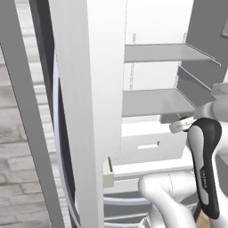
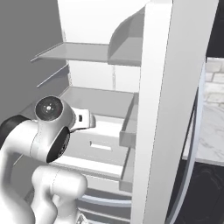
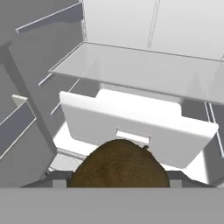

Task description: Retrieve the peach and kiwi from the fridge and place them into the bowl on the dining table.

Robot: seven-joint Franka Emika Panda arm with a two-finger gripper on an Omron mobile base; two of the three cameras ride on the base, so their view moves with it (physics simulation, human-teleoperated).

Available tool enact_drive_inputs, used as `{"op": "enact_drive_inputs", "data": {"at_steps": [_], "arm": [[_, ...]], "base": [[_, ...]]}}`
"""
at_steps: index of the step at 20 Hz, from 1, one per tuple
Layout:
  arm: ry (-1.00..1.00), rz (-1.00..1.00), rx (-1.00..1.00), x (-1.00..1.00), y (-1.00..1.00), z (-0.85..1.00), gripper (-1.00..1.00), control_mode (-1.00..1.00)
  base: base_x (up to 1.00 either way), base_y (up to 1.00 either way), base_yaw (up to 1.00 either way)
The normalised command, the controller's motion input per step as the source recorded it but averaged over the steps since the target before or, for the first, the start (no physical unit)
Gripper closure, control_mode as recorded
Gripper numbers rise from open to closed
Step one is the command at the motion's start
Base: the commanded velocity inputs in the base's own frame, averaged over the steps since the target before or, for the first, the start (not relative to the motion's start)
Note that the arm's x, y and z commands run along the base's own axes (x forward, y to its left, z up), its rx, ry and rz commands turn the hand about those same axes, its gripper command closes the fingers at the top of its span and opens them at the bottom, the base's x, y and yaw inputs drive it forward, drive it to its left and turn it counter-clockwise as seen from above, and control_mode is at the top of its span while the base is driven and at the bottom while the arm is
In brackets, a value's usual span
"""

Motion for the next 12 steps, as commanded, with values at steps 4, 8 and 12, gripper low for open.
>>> {"op": "enact_drive_inputs", "data": {"at_steps": [4, 8, 12], "arm": [[0.00, 0.00, 0.00, 0.00, 0.00, 0.00, 1.00, 1.00], [0.00, 0.00, 0.00, 0.00, 0.00, 0.00, 1.00, 1.00], [0.00, 0.00, 0.00, 0.00, 0.00, 0.00, 1.00, 1.00]], "base": [[-0.54, -0.01, 0.16], [-0.66, -0.07, 0.17], [-0.69, -0.15, 0.20]]}}
